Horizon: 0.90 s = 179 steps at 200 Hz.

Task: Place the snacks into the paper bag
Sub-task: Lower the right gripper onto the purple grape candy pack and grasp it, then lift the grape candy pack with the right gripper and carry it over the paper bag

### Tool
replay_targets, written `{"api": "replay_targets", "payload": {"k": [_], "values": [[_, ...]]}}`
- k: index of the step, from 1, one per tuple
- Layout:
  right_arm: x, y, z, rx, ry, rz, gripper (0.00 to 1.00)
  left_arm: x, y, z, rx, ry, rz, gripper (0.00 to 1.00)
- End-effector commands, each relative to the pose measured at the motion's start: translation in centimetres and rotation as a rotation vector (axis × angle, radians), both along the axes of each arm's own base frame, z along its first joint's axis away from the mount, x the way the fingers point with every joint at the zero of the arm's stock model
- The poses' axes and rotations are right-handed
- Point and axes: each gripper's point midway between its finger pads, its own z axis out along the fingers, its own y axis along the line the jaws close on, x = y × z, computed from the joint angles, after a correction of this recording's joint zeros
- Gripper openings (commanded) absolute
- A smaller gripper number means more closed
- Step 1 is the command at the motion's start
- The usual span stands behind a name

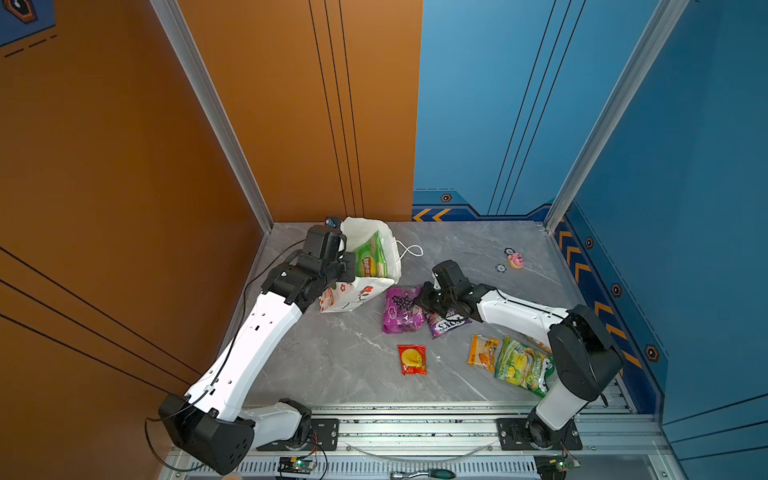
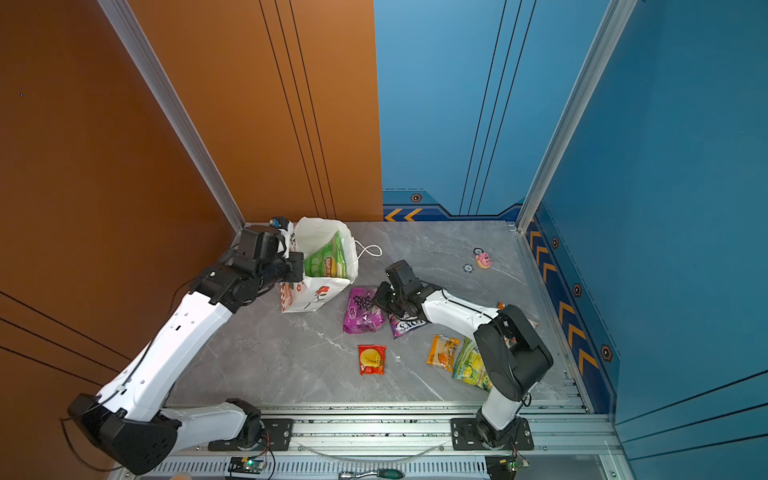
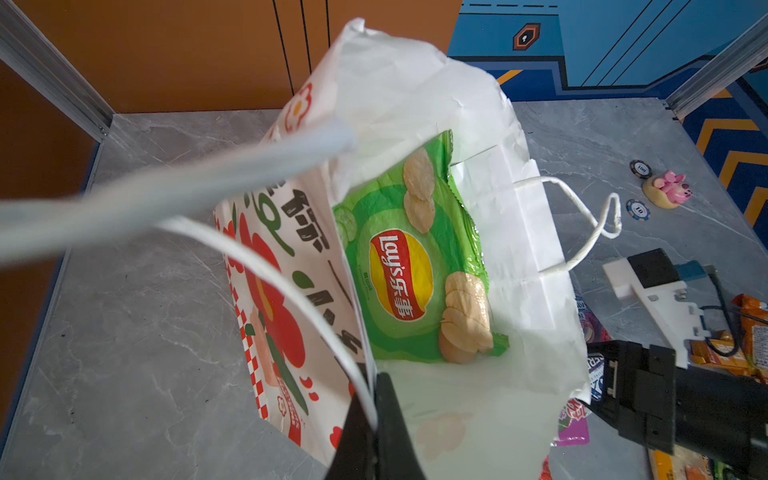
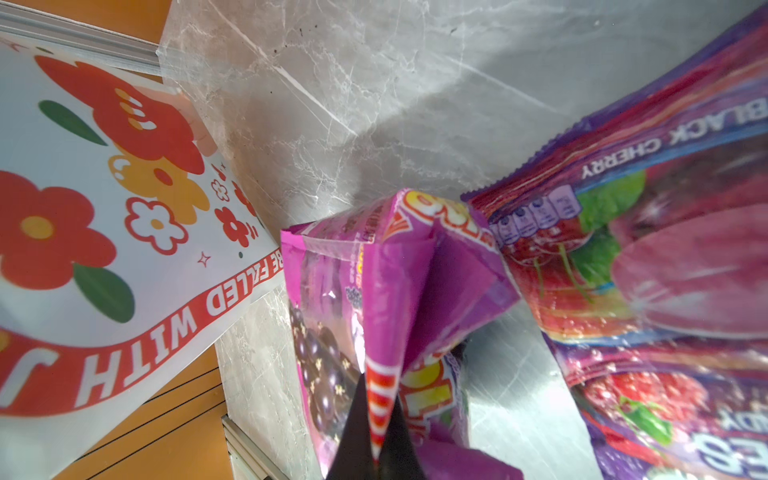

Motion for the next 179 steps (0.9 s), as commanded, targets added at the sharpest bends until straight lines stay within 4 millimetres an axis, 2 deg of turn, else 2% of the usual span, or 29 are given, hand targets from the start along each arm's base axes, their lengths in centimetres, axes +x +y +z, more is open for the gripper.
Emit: {"api": "replay_targets", "payload": {"k": [1,118,179], "values": [[-0.2,-0.3,2.3,0.016,-0.044,-0.027,0.0,-0.3,0.1,-0.2,0.024,-0.007,-0.007,0.0],[-1.4,-3.0,8.6,0.037,-0.16,-0.101,0.0,-0.1,-0.2,-0.7,0.019,0.009,-0.017,0.0],[-2.2,-5.6,11.6,-0.006,-0.236,-0.15,0.0,-0.2,-0.4,-0.5,0.01,0.008,-0.025,0.0]]}}
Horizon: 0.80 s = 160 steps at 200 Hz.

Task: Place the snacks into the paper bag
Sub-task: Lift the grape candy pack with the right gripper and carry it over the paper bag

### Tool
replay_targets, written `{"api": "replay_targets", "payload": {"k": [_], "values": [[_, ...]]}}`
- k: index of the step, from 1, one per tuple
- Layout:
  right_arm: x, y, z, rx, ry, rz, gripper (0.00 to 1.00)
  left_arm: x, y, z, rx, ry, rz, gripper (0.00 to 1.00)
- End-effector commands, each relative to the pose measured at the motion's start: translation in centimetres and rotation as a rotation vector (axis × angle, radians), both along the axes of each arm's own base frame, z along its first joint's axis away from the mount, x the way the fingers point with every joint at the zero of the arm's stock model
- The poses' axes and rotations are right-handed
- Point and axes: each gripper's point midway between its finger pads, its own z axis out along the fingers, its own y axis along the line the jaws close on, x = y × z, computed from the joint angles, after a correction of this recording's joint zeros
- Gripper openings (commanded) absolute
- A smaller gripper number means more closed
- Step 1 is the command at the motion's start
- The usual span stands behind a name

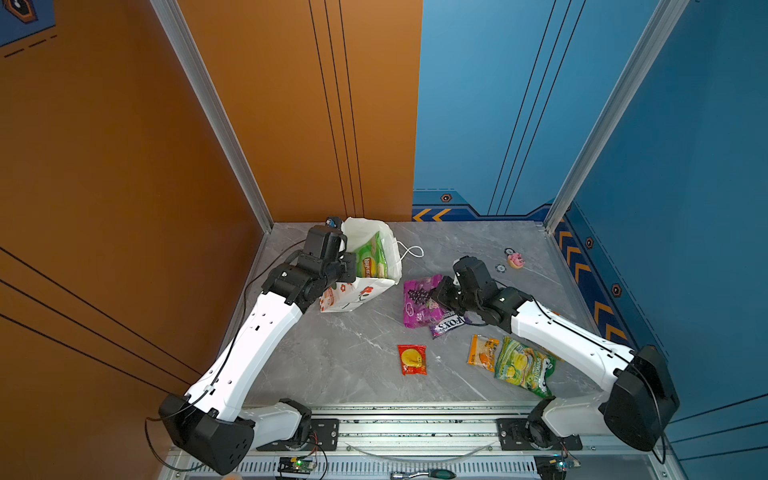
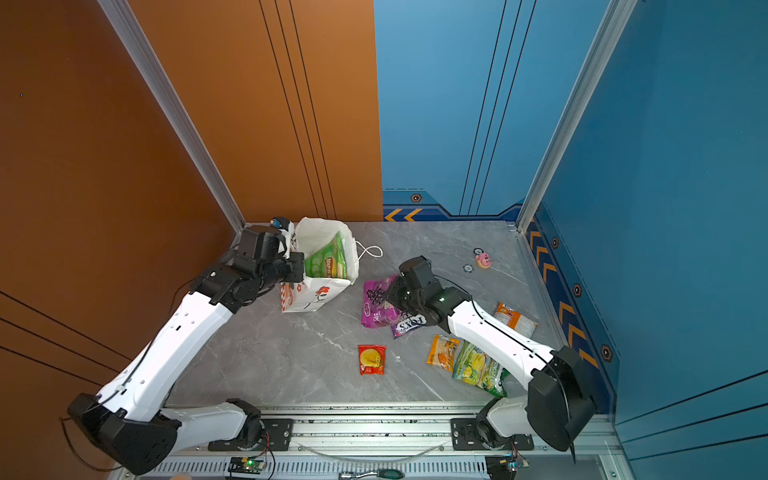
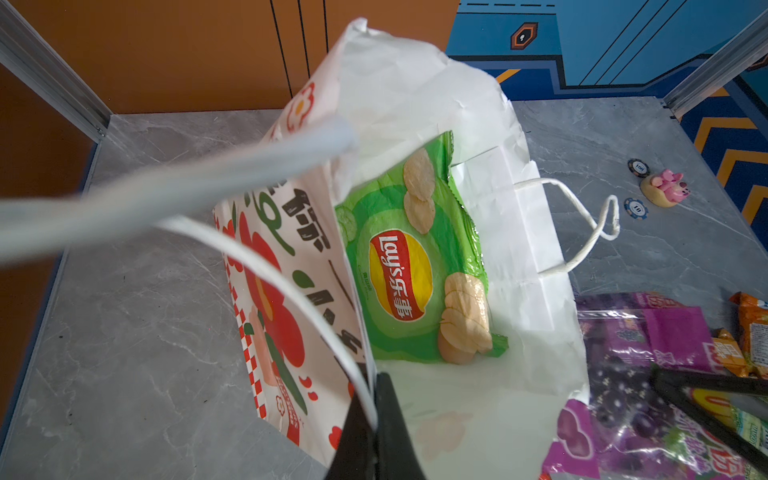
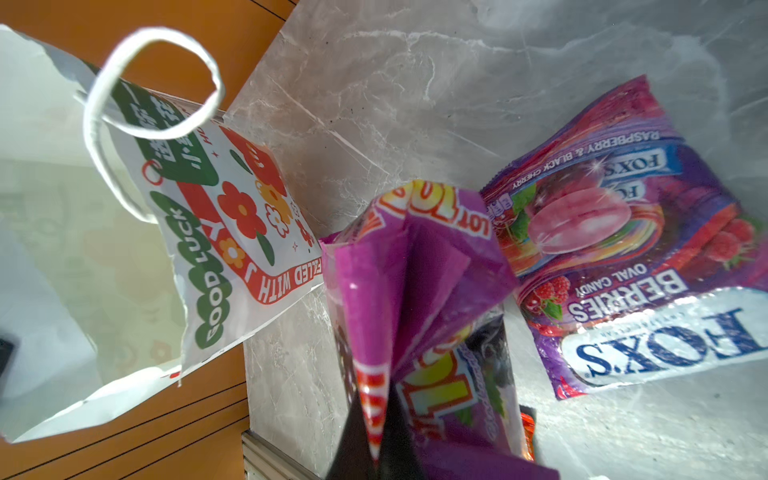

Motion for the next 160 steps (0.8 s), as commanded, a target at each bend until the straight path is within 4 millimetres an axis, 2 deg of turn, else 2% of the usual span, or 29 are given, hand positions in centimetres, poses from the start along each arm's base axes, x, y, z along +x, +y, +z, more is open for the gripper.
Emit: {"api": "replay_targets", "payload": {"k": [1,38,82,160], "values": [[0.2,-1.1,3.1,0.003,-0.094,-0.034,0.0,-0.1,-0.3,-0.5,0.011,0.008,-0.02,0.0],[0.0,-2.5,4.7,-0.021,-0.13,-0.06,0.0,-0.2,-0.5,-0.6,0.003,0.012,-0.029,0.0],[0.1,-4.3,7.6,-0.061,-0.194,-0.093,0.0,-0.2,-0.7,-0.6,-0.002,0.015,-0.037,0.0],[0.9,-4.7,15.4,-0.049,-0.36,-0.099,0.0,-0.3,-1.4,-0.8,-0.015,0.027,-0.067,0.0]]}}
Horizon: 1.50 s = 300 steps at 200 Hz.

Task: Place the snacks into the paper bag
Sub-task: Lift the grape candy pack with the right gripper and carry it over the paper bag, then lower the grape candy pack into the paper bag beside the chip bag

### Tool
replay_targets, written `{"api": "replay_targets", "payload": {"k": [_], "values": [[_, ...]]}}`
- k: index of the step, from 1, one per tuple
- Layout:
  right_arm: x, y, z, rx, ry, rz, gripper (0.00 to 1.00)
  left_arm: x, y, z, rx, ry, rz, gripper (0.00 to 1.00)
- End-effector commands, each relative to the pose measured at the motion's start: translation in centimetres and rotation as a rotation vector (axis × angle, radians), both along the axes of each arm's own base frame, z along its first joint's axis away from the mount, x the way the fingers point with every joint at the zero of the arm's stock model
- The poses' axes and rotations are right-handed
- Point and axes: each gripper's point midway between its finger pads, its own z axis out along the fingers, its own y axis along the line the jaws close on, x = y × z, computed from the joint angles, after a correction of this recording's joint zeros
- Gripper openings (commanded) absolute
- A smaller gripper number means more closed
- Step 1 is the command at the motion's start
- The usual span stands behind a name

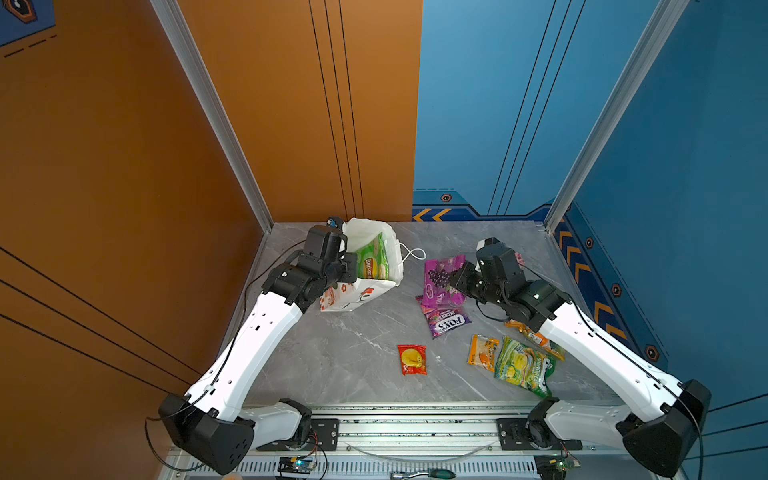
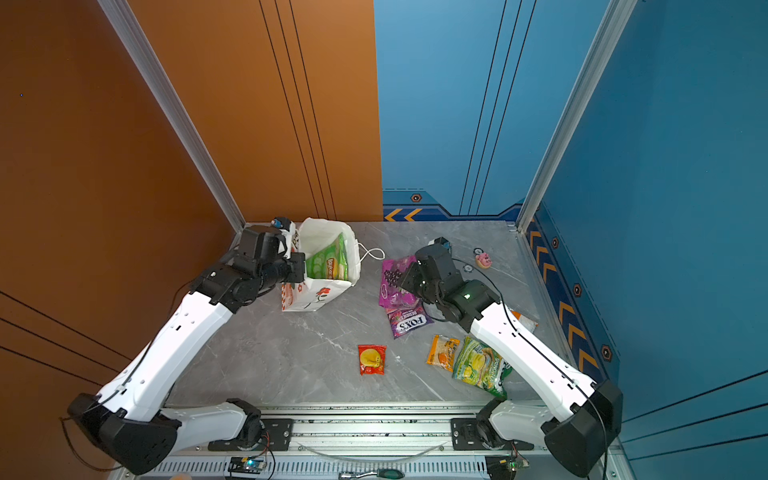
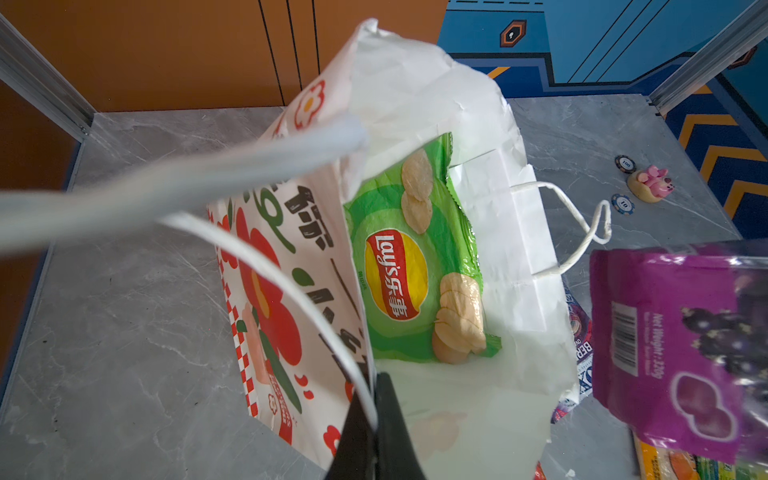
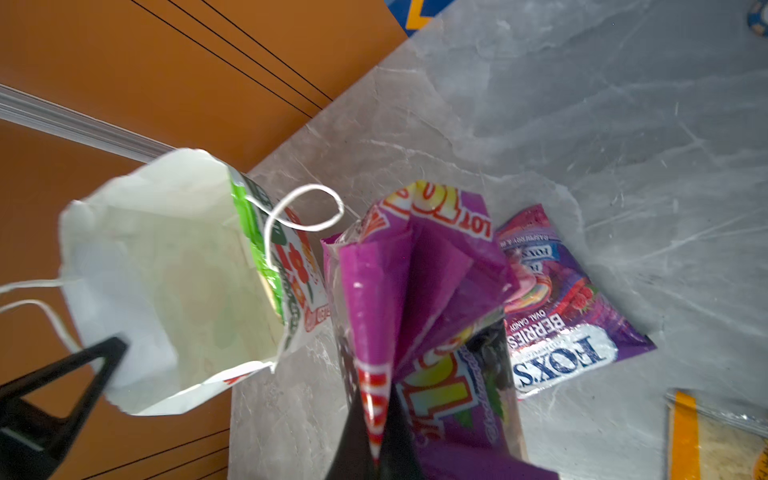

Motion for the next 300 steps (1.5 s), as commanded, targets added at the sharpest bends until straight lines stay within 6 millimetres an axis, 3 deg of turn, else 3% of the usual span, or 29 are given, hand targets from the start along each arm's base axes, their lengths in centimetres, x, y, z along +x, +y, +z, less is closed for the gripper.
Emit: {"api": "replay_targets", "payload": {"k": [1,45,65,80,125,153,205,232,238,300], "values": [[0.6,-0.4,6.3,0.041,-0.166,-0.009,0.0,-0.2,-1.0,-0.8,0.001,0.02,-0.047,0.0],[0.9,1.9,11.4,0.071,-0.269,0.045,0.0,-0.4,-1.8,-0.9,-0.005,0.027,-0.081,0.0],[1.4,3.4,12.8,0.075,-0.296,0.072,0.0,-0.5,-1.9,-0.7,-0.006,0.023,-0.085,0.0],[0.9,5.8,13.5,0.092,-0.303,0.131,0.0,-0.5,-2.1,-0.7,-0.005,0.022,-0.092,0.0],[1.3,10.9,13.4,0.127,-0.293,0.221,0.0,-0.6,-2.2,-0.7,-0.003,0.021,-0.095,0.0],[1.7,13.0,12.9,0.149,-0.277,0.253,0.0,-0.6,-2.3,-0.7,-0.004,0.023,-0.1,0.0],[2.5,14.4,13.1,0.167,-0.282,0.262,0.0,-0.7,-2.7,-0.7,-0.008,0.02,-0.117,0.0],[3.0,15.0,12.2,0.156,-0.269,0.259,0.0,-1.0,-3.1,-0.4,-0.021,0.011,-0.139,0.0],[3.1,15.1,13.2,0.171,-0.287,0.254,0.0,-1.0,-3.2,-0.4,-0.022,0.01,-0.141,0.0],[4.5,17.5,11.6,0.151,-0.283,0.245,0.0,-1.2,-3.4,0.1,-0.036,-0.008,-0.153,0.0]]}}
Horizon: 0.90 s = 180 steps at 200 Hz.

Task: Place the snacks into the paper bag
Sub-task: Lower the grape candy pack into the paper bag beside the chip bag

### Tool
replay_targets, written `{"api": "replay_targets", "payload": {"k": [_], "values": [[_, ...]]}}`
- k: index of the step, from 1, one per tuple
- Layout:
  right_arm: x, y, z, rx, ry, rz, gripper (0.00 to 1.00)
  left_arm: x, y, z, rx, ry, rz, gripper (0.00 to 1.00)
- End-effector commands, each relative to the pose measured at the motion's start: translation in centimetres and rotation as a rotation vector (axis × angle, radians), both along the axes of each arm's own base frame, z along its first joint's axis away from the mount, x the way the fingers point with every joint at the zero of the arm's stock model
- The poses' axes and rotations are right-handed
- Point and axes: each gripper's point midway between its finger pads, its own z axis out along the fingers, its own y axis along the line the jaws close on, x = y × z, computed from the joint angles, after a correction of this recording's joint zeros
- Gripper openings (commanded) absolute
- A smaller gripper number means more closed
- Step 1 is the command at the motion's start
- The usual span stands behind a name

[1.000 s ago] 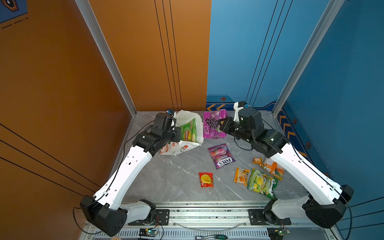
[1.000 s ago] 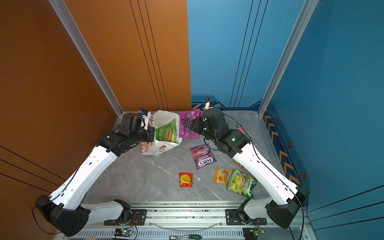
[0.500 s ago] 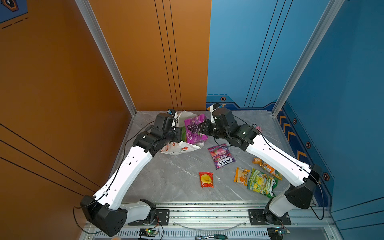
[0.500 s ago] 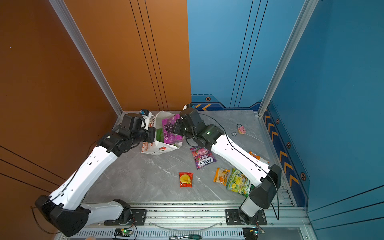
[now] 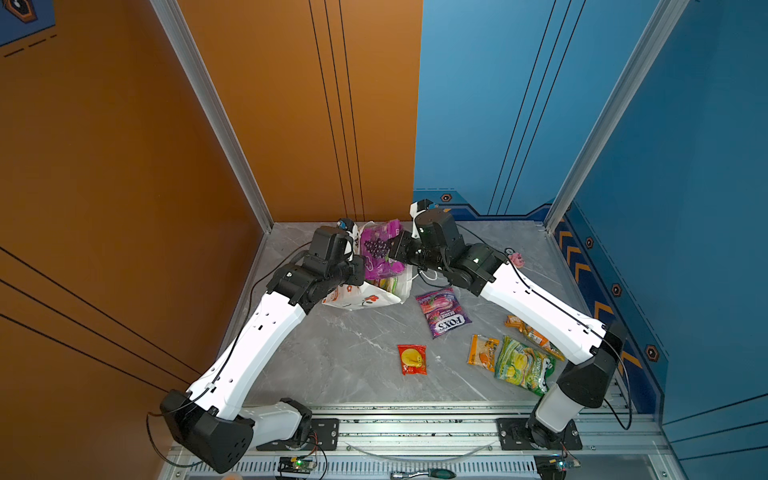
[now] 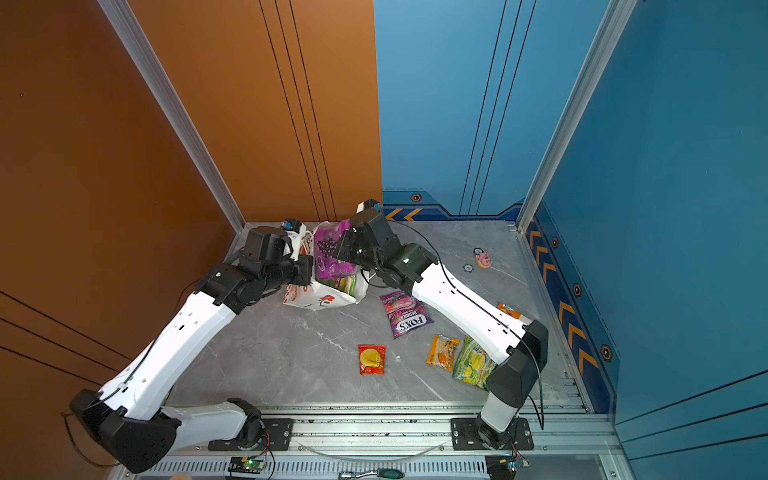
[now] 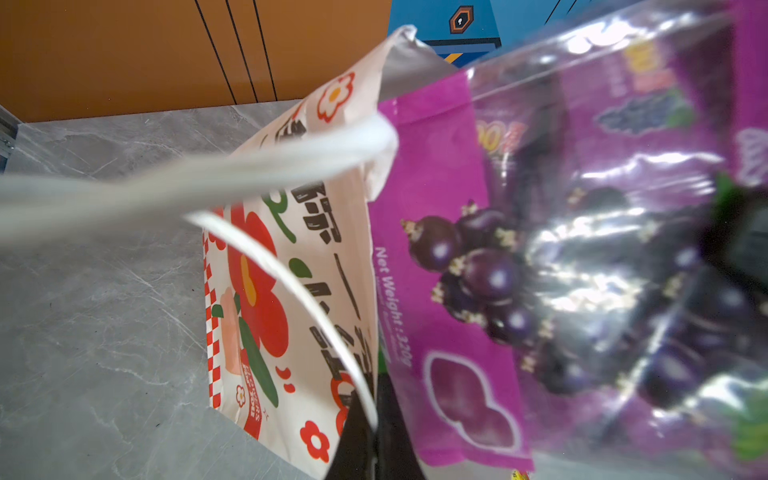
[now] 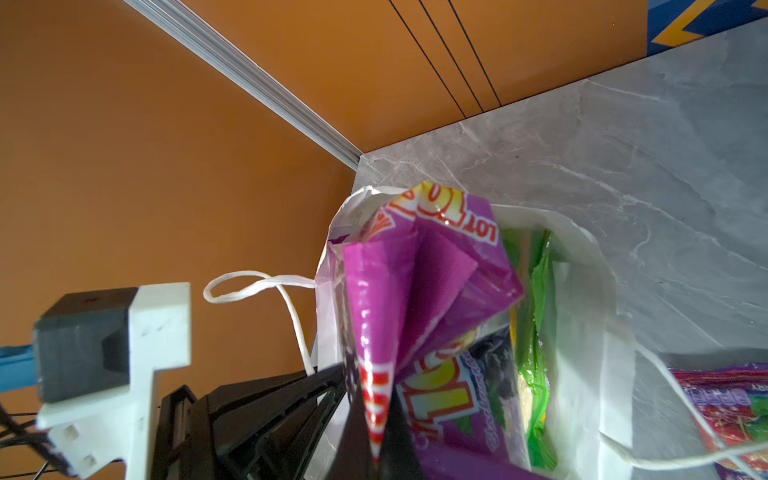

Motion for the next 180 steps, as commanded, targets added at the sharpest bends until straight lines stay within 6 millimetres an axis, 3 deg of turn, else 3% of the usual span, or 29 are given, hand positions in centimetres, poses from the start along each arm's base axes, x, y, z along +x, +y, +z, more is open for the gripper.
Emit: {"api": "replay_targets", "payload": {"k": [1,135,180], "values": [[0.9,1.3,4.8,0.122,-0.113,-0.011,0.0,-0.5,-0.6,0.2,-0.008,-0.018,-0.042,0.0],[1.4,5.8,-0.6,0.083,-0.107,0.065,0.0,-0.6,-0.8,0.5,-0.013,-0.025,-0.056,0.0],[1.8,5.4,-3.2,0.067,-0.089,0.076,0.0,-0.7,-0.8,0.6,-0.014,-0.032,-0.059,0.0]]}}
